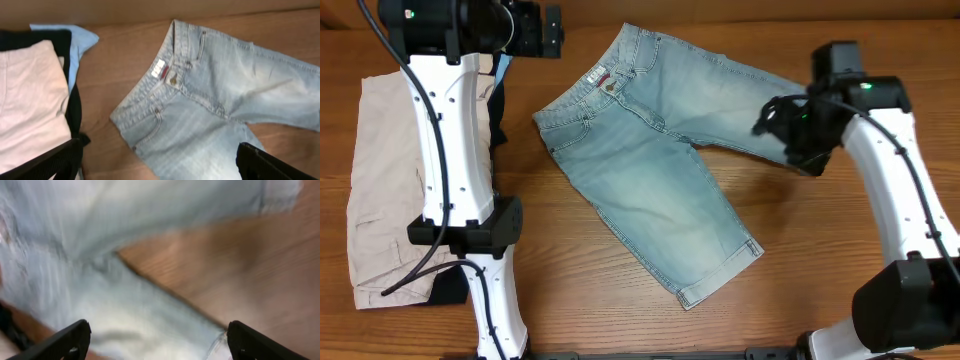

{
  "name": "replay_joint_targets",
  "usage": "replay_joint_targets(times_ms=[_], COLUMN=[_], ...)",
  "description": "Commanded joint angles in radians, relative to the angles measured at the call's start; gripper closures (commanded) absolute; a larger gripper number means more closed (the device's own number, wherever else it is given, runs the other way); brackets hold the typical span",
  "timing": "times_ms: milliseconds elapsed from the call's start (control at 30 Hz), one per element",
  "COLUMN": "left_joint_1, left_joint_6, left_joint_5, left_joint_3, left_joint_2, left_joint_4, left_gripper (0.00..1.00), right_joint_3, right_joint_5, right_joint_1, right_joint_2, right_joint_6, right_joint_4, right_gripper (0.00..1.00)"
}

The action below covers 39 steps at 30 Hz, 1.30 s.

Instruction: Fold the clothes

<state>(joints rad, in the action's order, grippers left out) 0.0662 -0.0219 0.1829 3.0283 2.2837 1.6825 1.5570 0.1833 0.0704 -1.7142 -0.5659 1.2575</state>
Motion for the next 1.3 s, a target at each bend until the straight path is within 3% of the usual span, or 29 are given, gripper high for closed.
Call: replay_joint_targets(times_ms=[0, 233, 400, 767, 1000, 1267], left_joint_1=[0.012, 0.012, 0.013, 0.013, 0.013, 0.013], left_joint_6=[0.026, 0.027, 0.046, 0.049, 0.049, 0.048], left_joint_5=[-0.014, -0.034, -0.037, -0.036, -0.037, -0.036], left_joint_3=[-0.002, -0.003, -0.003, -0.004, -0.027, -0.110], left_joint_2=[-0.035, -0.033, -0.032, -0.032, -0.031, -0.031], left_joint_4=[0.007, 0.007, 0.007, 0.007, 0.007, 0.003], left_gripper=[0.00, 0.00, 0.00, 0.00, 0.00, 0.00], right_joint_3=[-0.058, -0.198, -0.315, -0.577, -0.615, -0.672], right_joint_5=[-0.018, -0.066, -0.101, -0.138, -0.137, -0.127], right_joint_1=[0.104, 0.312, 0.367, 0.319, 0.262, 0.104], right_joint_2=[-0.017, -0.018, -0.018, -0.018, -0.020, -0.073], right_joint_6=[-0.002, 0.070, 0.068, -0.039, -0.079, -0.074], right_joint_4=[0.008, -0.095, -0.169, -0.313, -0.336, -0.379], right_gripper=[0.09, 0.07, 0.08, 0.11, 0.15, 0.21])
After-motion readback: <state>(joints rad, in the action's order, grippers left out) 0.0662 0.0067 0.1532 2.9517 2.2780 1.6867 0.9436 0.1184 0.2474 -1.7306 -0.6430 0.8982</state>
